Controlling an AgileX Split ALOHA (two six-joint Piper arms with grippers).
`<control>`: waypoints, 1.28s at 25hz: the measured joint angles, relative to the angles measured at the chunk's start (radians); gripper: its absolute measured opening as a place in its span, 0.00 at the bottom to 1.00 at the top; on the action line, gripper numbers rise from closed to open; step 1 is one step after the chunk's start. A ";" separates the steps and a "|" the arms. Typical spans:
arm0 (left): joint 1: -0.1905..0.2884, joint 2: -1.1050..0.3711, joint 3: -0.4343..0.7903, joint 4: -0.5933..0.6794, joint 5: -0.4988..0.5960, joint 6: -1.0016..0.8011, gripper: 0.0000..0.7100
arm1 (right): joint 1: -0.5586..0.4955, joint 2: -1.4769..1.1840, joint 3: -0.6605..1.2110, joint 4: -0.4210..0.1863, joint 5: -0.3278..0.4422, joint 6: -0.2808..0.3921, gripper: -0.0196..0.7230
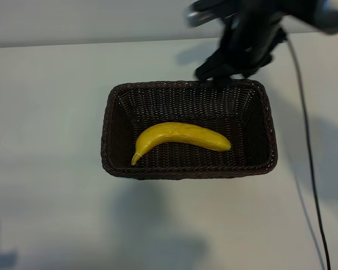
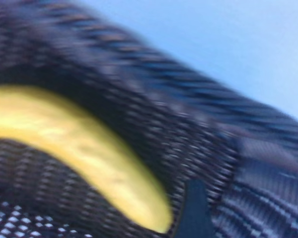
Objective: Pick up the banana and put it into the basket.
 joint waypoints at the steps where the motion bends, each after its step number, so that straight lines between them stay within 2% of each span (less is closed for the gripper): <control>1: 0.000 0.000 0.000 0.000 0.000 0.000 0.83 | -0.036 0.000 0.000 0.021 0.006 0.000 0.79; 5: 0.000 0.000 0.000 0.000 0.000 0.000 0.83 | -0.162 0.000 -0.001 0.046 0.021 0.000 0.79; 15: 0.000 0.000 0.000 0.000 0.000 0.000 0.83 | -0.422 0.000 -0.001 0.034 0.115 -0.009 0.75; 18: 0.000 0.000 0.000 0.000 0.000 0.000 0.83 | -0.453 0.000 -0.001 0.024 0.143 -0.034 0.75; 24: 0.000 0.000 0.000 0.000 0.000 0.001 0.83 | -0.453 -0.020 0.029 0.017 0.146 -0.064 0.74; 28: 0.000 0.000 0.000 0.000 0.000 0.001 0.83 | -0.453 -0.088 0.123 0.017 0.145 -0.065 0.74; 32: 0.000 0.000 0.000 0.001 0.000 0.001 0.83 | -0.451 -0.221 0.293 0.030 0.144 -0.073 0.74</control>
